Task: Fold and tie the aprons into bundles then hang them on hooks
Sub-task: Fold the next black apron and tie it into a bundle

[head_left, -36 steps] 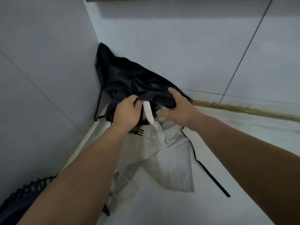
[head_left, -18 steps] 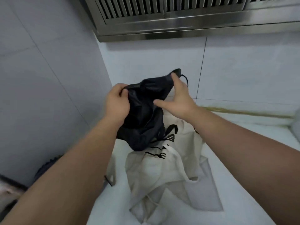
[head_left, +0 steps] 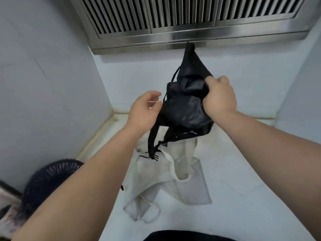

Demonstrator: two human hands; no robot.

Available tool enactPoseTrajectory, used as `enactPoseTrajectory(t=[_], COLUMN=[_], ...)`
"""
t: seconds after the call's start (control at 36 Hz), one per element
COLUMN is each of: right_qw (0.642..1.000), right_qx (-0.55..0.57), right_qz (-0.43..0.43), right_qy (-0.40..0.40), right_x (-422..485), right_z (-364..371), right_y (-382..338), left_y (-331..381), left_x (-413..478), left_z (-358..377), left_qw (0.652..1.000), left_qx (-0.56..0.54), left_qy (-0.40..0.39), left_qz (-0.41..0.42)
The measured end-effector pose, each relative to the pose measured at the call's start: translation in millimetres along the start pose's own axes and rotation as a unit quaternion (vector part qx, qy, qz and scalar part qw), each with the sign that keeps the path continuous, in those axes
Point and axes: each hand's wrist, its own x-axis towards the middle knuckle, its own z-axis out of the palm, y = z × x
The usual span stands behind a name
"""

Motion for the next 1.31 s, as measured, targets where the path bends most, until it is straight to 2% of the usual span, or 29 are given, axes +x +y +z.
enactPoseTrajectory(t=[0.08, 0.14, 0.25, 0.36, 0.5, 0.56, 0.67, 0.83, 0.89, 0.94, 1.03, 1.11, 1.19, 1.31], right_qw=[0.993, 0.983, 0.921, 0.905, 0.901, 0.903, 0.906, 0.920, 0.927, 0.937, 0.943, 0.919, 0.887, 0.841], right_qx=[-0.113, -0.175, -0.309, -0.266, -0.215, -0.207, -0.195, -0.146, -0.104, -0.047, 0.076, 0.223, 0.317, 0.409], right_qz=[-0.013, -0.016, 0.020, 0.070, 0.101, 0.104, 0.112, 0.140, 0.150, 0.157, 0.168, 0.202, 0.230, 0.263], right_qy=[-0.013, -0.053, -0.238, -0.325, -0.364, -0.361, -0.358, -0.337, -0.327, -0.308, -0.278, -0.256, -0.247, -0.238], right_x=[-7.5, -15.4, -39.7, -67.6, -90.7, -96.5, -104.5, -110.1, -111.8, -110.5, -100.9, -87.9, -78.6, -80.5], right_z=[-12.9, -12.9, 9.2, 33.2, 59.6, 69.7, 91.8, 123.0, 130.1, 134.4, 131.4, 112.5, 87.2, 43.0], right_y=[31.9, 52.3, 79.7, 101.8, 120.3, 123.2, 123.4, 117.3, 109.4, 97.8, 81.3, 64.7, 57.1, 62.5], left_y=[-15.7, -25.4, -57.0, -92.3, -119.8, -128.3, -158.4, -203.4, -201.7, -191.6, -167.8, -135.0, -106.7, -72.5], left_x=[-17.1, -29.8, -56.2, -82.4, -108.1, -109.6, -92.7, -52.8, -46.1, -43.0, -40.4, -44.8, -51.0, -57.2], left_z=[29.8, 53.2, 90.3, 111.5, 130.0, 132.4, 122.9, 82.0, 71.9, 66.1, 67.5, 69.5, 72.9, 76.8], left_qw=[0.996, 0.990, 0.958, 0.892, 0.768, 0.759, 0.768, 0.797, 0.827, 0.850, 0.892, 0.941, 0.959, 0.978], left_qx=[0.060, 0.086, 0.179, 0.308, 0.416, 0.425, 0.461, 0.474, 0.445, 0.415, 0.346, 0.186, 0.054, -0.026], left_qy=[-0.063, -0.098, -0.207, -0.319, -0.466, -0.470, -0.404, -0.242, -0.227, -0.245, -0.253, -0.257, -0.243, -0.175], left_qz=[-0.024, -0.045, -0.081, -0.086, -0.140, -0.151, -0.185, -0.284, -0.258, -0.214, -0.145, -0.115, -0.136, -0.113])
